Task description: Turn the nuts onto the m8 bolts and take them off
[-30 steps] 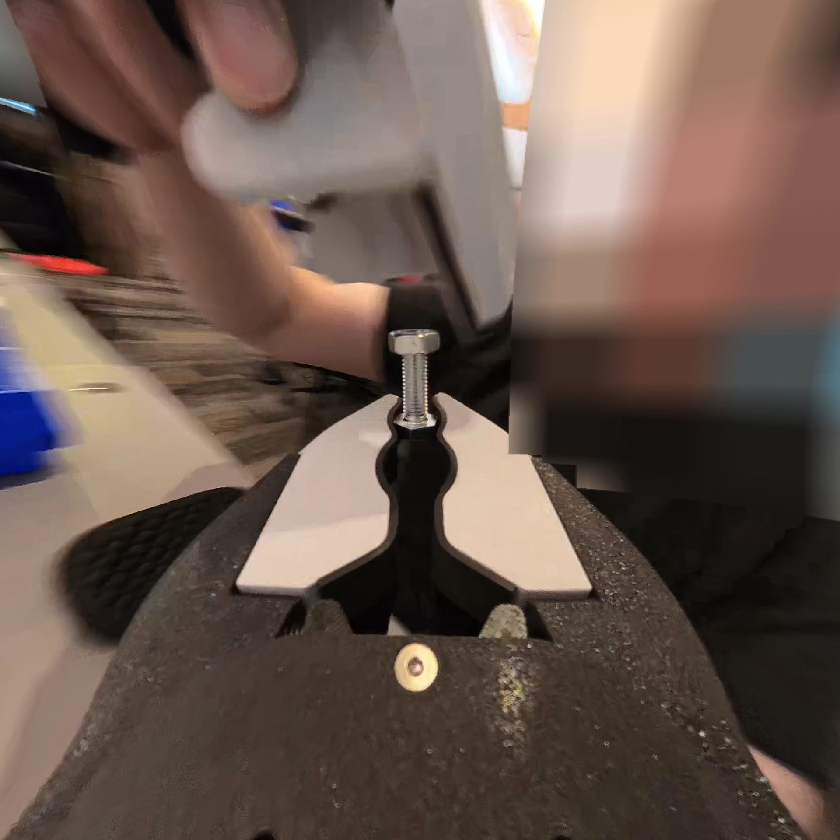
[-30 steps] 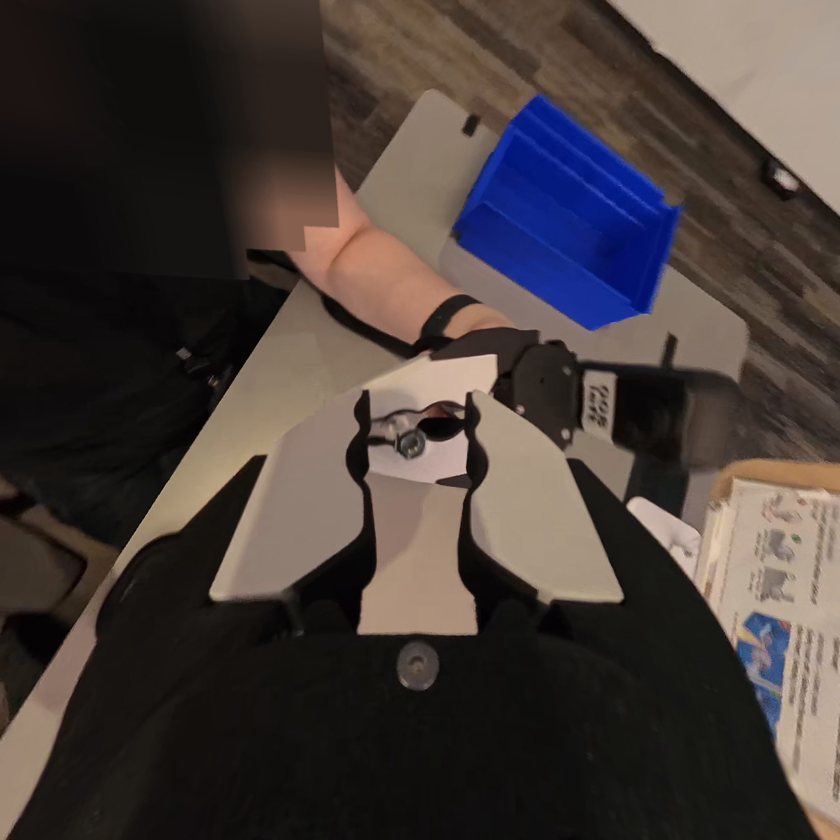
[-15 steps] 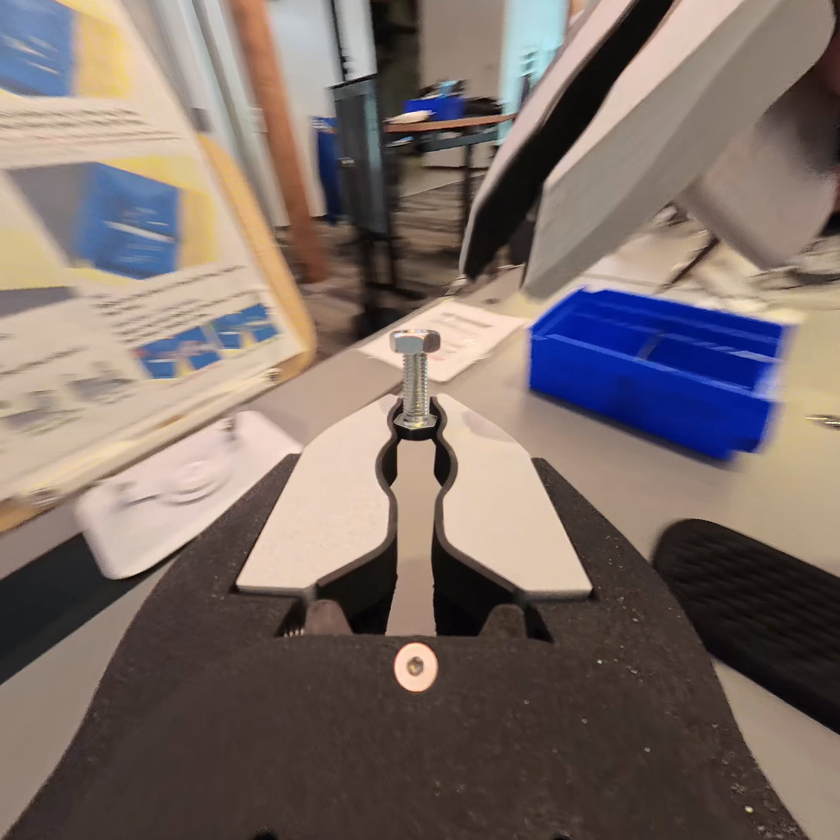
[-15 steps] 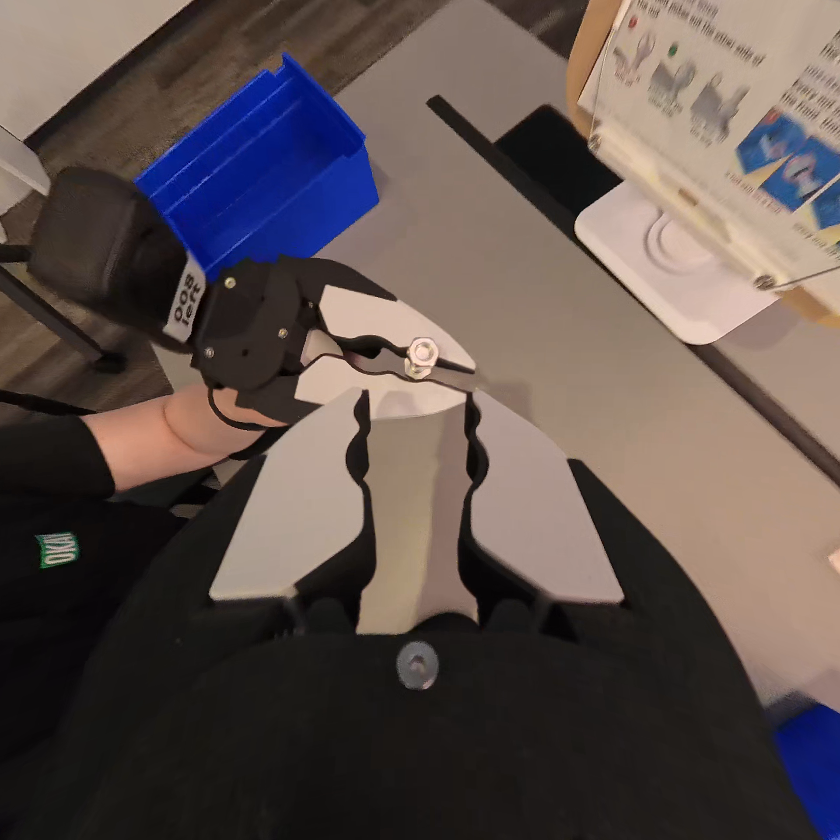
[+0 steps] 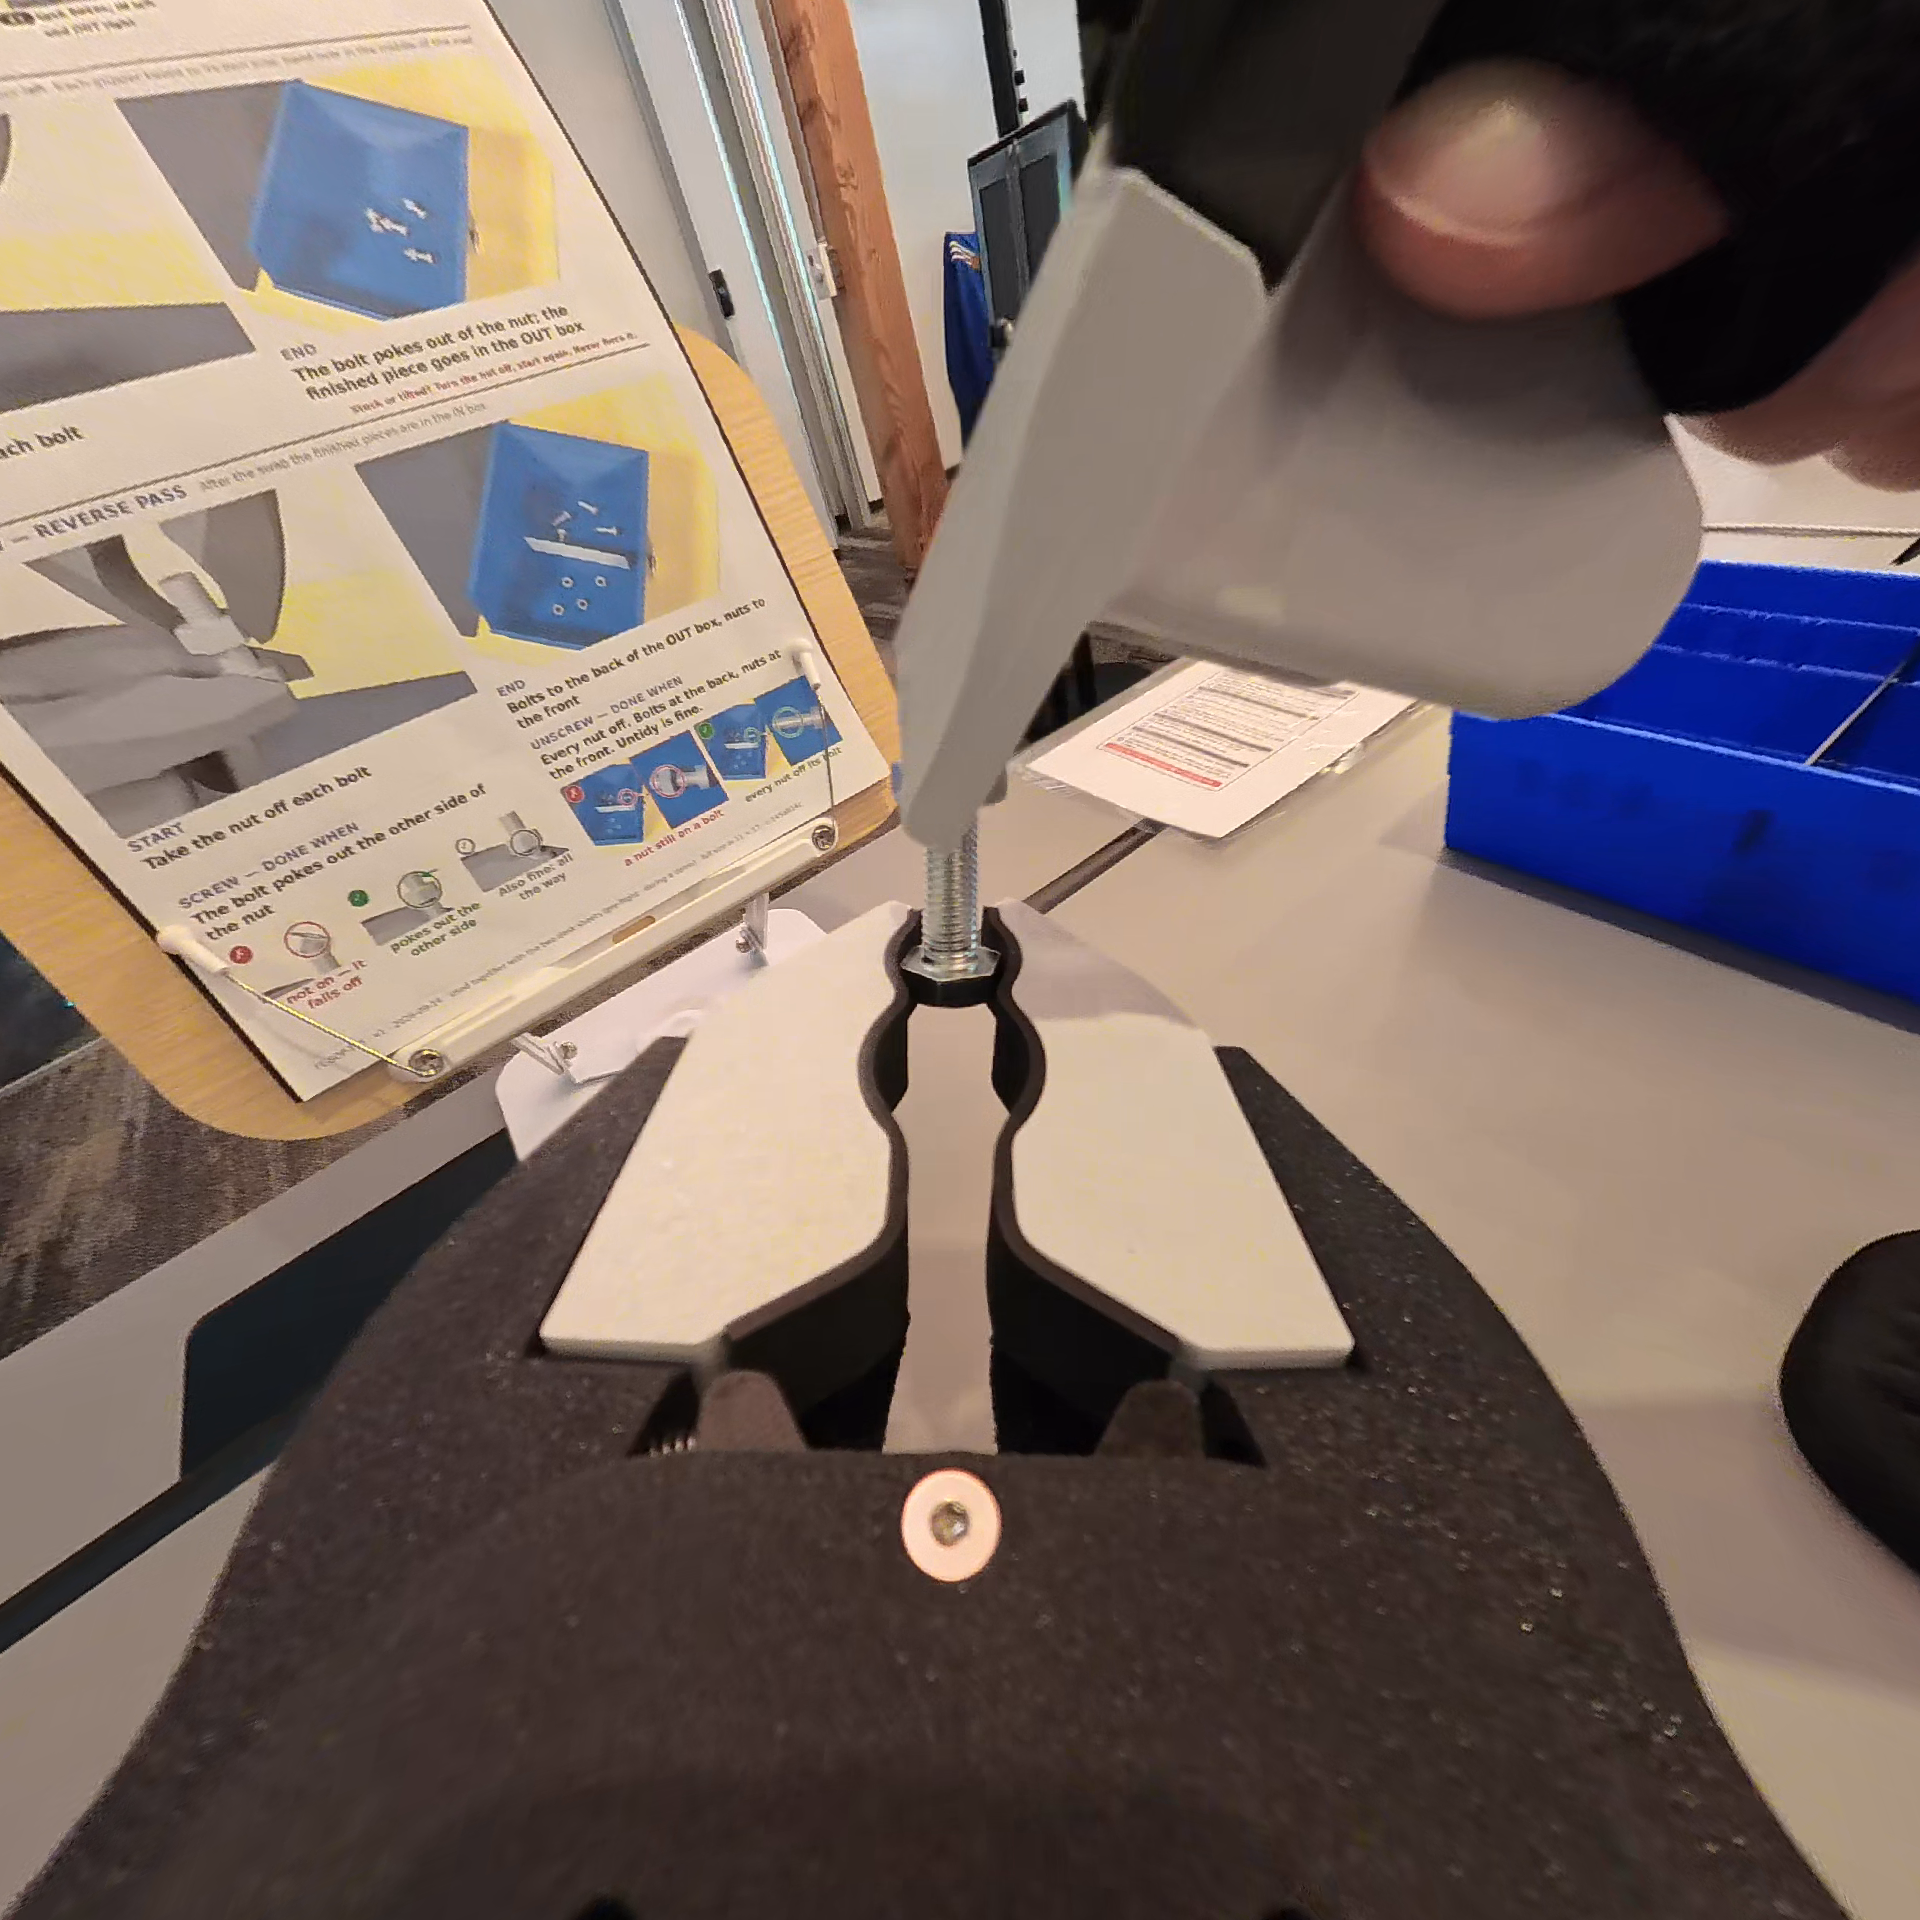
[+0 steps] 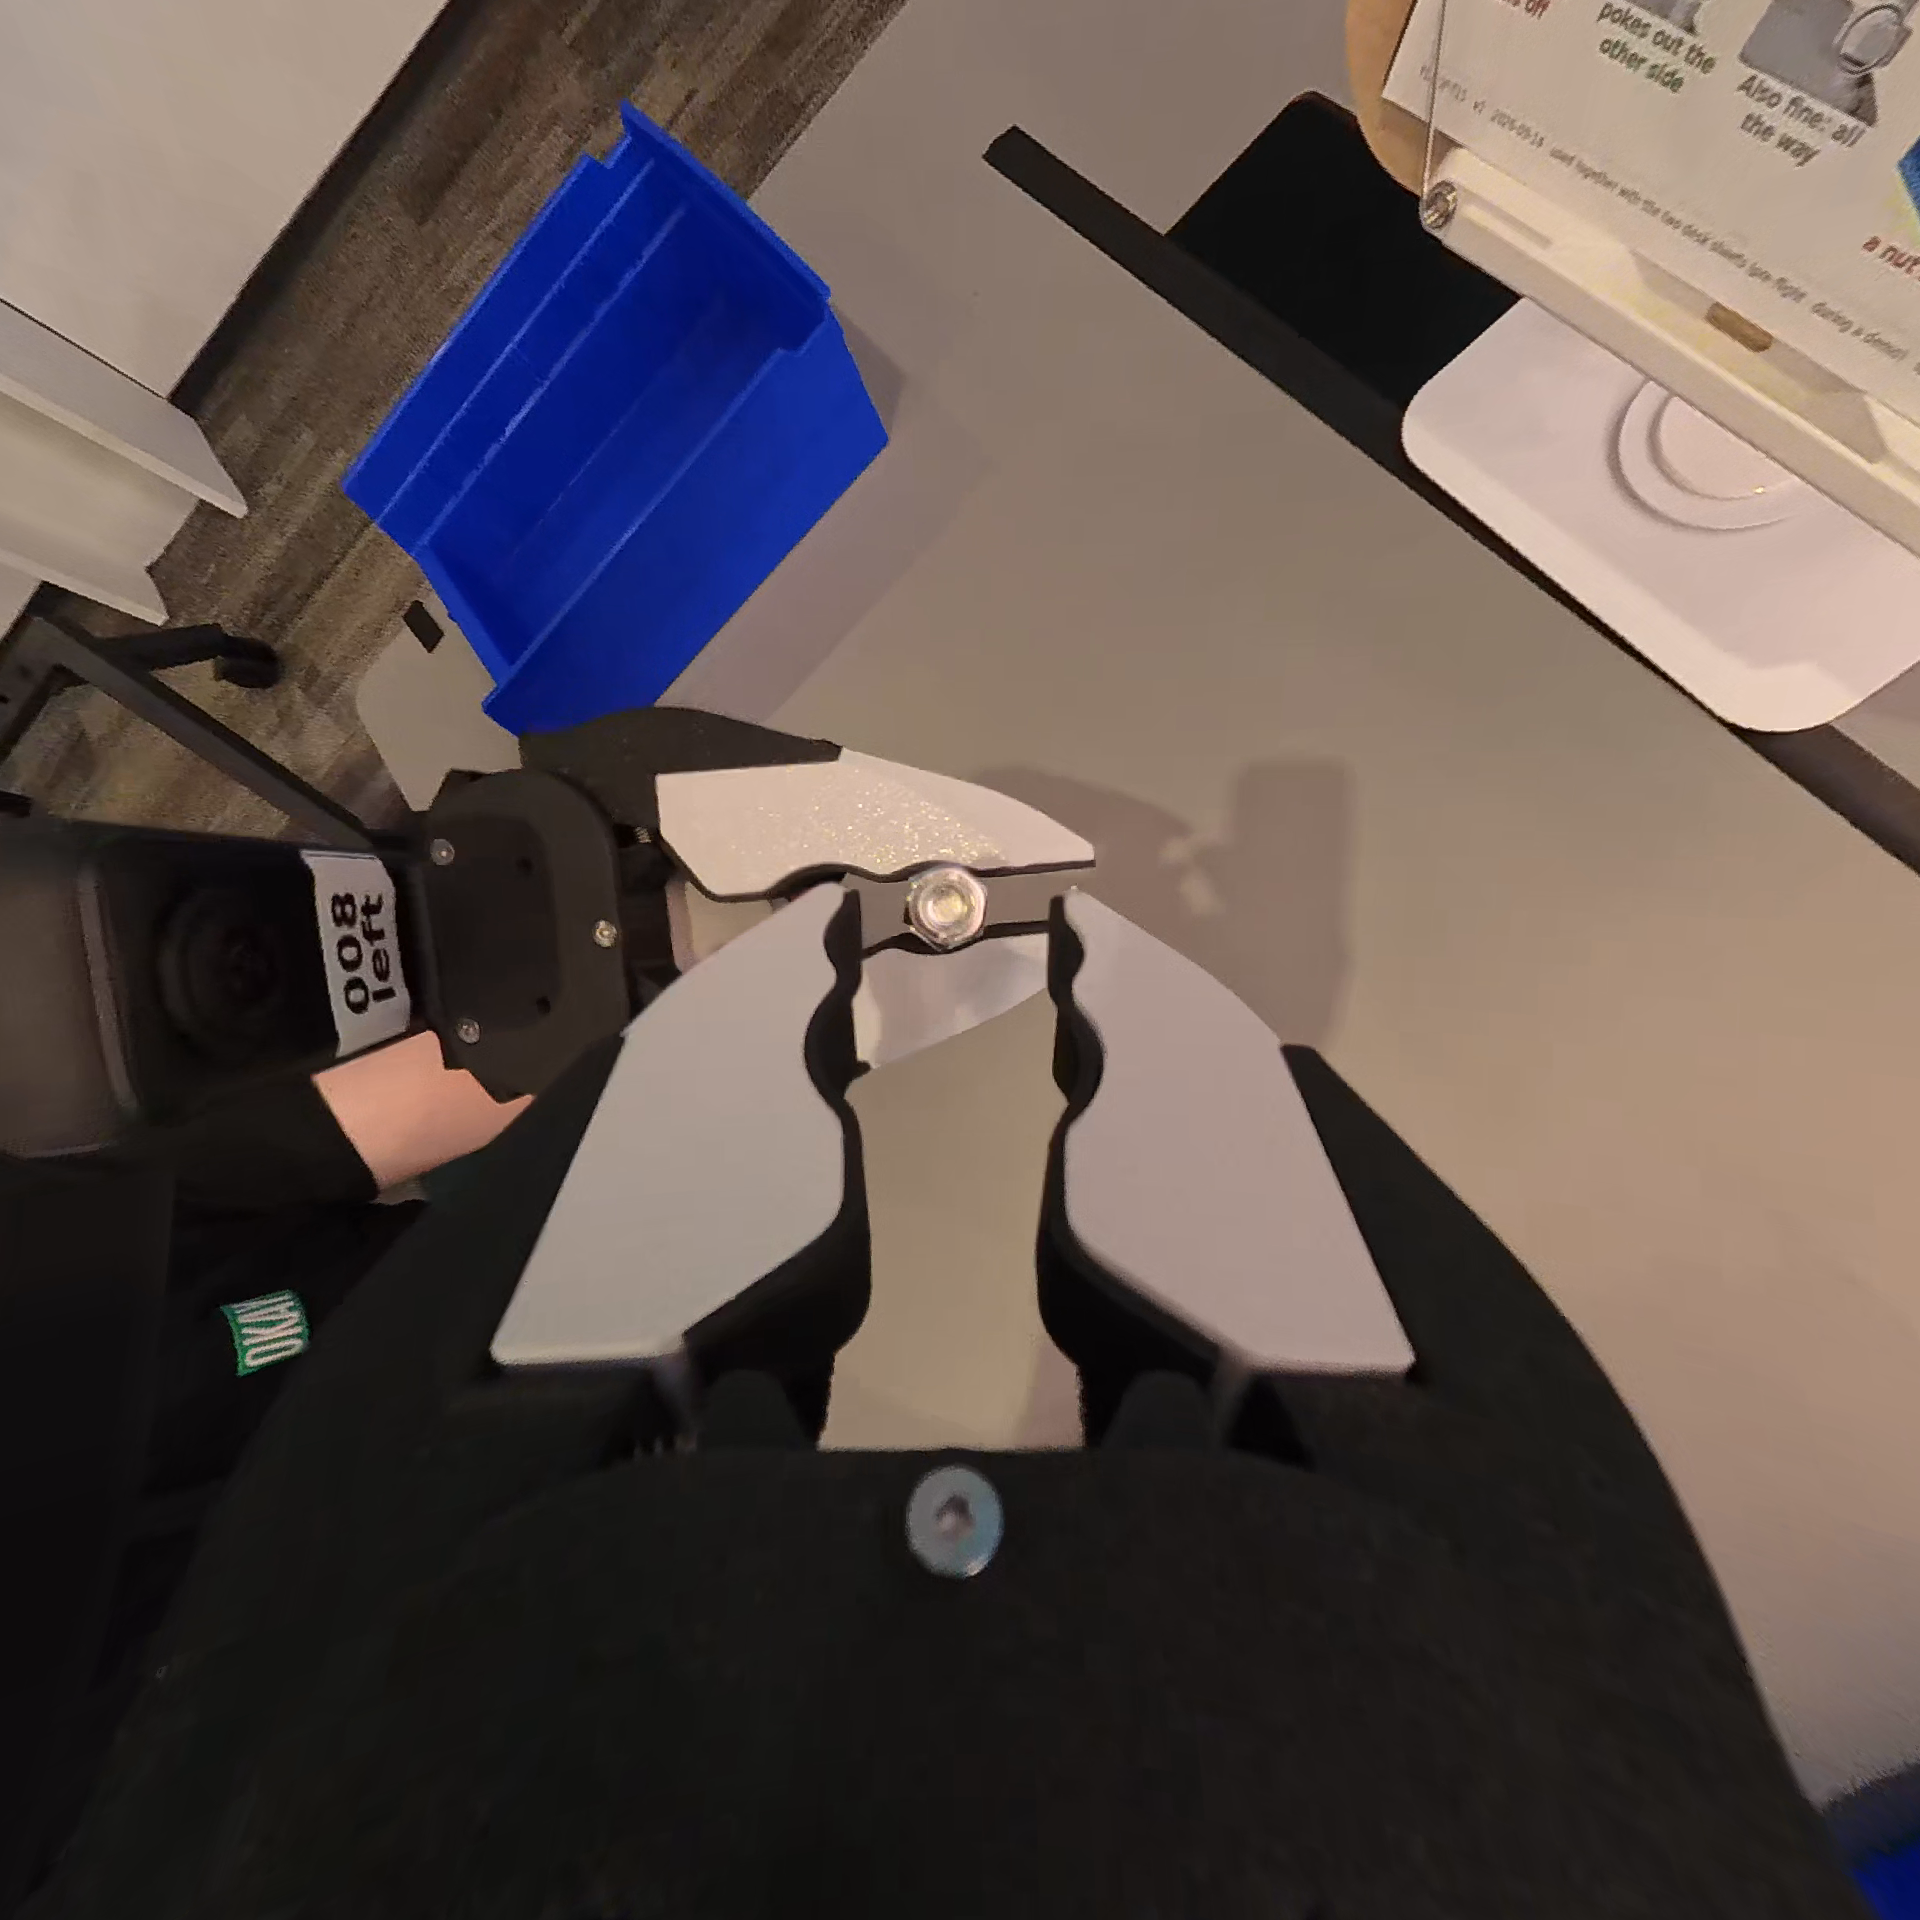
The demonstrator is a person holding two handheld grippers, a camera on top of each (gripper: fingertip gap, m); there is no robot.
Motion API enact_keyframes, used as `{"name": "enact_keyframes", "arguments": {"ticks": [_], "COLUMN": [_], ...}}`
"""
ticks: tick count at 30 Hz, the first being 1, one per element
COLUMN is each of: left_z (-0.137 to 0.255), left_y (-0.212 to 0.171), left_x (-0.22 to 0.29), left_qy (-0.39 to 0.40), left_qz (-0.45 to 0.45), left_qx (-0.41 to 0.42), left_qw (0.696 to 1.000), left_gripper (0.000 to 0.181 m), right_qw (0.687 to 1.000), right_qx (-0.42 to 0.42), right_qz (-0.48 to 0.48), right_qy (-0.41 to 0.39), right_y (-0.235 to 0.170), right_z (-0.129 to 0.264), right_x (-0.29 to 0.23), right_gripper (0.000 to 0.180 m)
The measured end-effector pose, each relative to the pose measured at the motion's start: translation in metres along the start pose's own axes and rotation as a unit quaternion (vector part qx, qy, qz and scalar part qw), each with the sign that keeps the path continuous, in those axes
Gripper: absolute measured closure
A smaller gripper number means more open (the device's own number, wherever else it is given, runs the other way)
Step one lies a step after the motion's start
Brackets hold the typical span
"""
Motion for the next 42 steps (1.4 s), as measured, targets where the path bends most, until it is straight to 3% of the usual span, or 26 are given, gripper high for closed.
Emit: {"name": "enact_keyframes", "arguments": {"ticks": [6,23,27,30,33,35,39,42], "left_z": [-0.001,0.003,0.007,0.018,0.039,0.060,0.106,0.129], "left_y": [-0.001,0.004,0.007,0.013,0.019,0.024,0.036,0.041], "left_x": [0.000,0.002,0.008,0.020,0.038,0.053,0.074,0.087], "left_qy": [0.003,-0.004,-0.061,-0.164,-0.301,-0.415,-0.613,-0.712], "left_qz": [-0.007,-0.018,-0.008,0.009,0.026,0.053,0.120,0.147], "left_qx": [-0.002,0.003,0.007,0.017,0.030,0.035,0.053,0.058], "left_qw": [1.000,1.000,0.998,0.986,0.953,0.908,0.779,0.684], "left_gripper": [0.170,0.170,0.170,0.170,0.170,0.170,0.170,0.170], "right_qw": [1.000,0.999,0.996,0.982,0.955,0.927,0.868,0.821], "right_qx": [-0.009,-0.036,-0.049,-0.065,-0.068,-0.060,-0.019,0.013], "right_qz": [0.006,0.018,0.076,0.164,0.264,0.336,0.441,0.516], "right_qy": [0.003,0.010,0.026,0.060,0.113,0.158,0.227,0.242], "right_y": [0.001,-0.001,-0.004,-0.013,-0.029,-0.043,-0.065,-0.078], "right_z": [0.000,0.003,0.008,0.016,0.026,0.032,0.044,0.049], "right_x": [-0.001,-0.004,-0.009,-0.017,-0.033,-0.050,-0.086,-0.105], "right_gripper": [0.165,0.166,0.166,0.166,0.166,0.166,0.166,0.166]}}
Point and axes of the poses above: each gripper's, where its closed fingertips meet, z back along the fingers, y out of its top, x = y × z across the jaws, the point moved 3 cm from there along z, back along the fingers, and after that the axes turned 4 degrees about -z, right-handed, at the moved point
